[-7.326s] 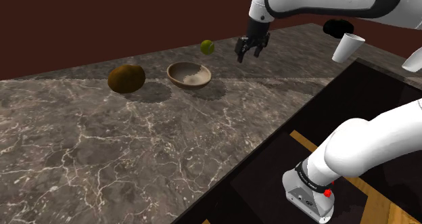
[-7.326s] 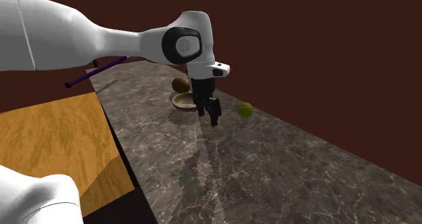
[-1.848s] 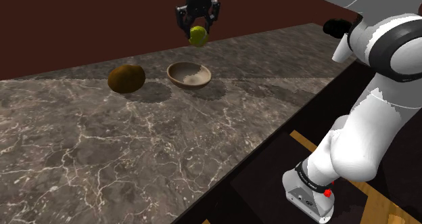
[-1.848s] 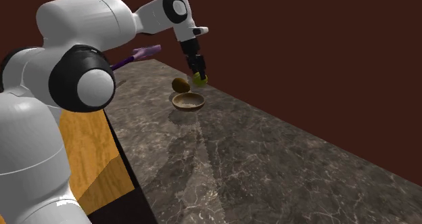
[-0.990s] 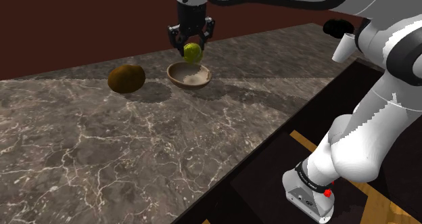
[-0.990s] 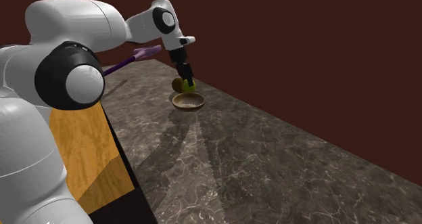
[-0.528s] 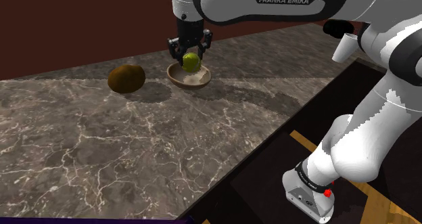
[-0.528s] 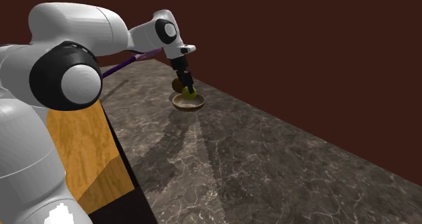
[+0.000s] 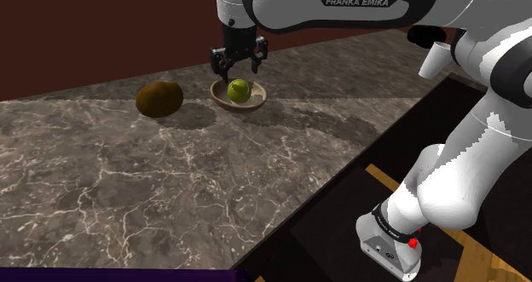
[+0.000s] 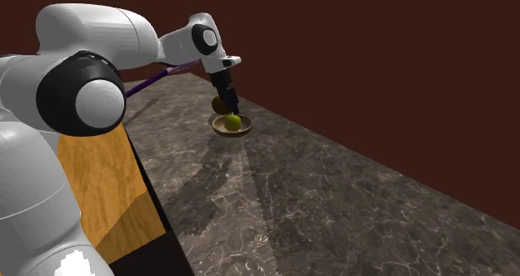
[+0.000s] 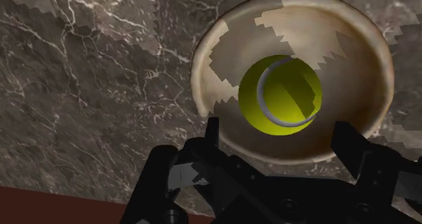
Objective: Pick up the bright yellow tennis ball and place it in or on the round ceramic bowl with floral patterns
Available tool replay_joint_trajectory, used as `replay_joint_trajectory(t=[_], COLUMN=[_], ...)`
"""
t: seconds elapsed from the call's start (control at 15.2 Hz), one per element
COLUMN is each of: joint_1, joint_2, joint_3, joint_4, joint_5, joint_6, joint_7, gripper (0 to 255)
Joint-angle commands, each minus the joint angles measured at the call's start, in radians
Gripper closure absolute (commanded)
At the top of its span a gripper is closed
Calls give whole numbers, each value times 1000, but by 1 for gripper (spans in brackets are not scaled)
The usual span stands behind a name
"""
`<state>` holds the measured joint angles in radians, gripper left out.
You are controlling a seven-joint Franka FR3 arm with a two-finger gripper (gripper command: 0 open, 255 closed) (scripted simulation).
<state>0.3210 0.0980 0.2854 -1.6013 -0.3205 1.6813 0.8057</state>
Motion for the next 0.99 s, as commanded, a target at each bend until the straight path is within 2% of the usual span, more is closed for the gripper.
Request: replay_joint_trajectory(t=[0.0, 0.2, 0.46, 0.92], joint_1=[0, 0, 24, 24], joint_2=[0, 0, 28, 28], joint_3=[0, 0, 16, 16], joint_4=[0, 0, 158, 158], joint_5=[0, 0, -7, -7], joint_6=[0, 0, -136, -136], joint_7=[0, 0, -4, -4], gripper=[0, 0, 0, 0])
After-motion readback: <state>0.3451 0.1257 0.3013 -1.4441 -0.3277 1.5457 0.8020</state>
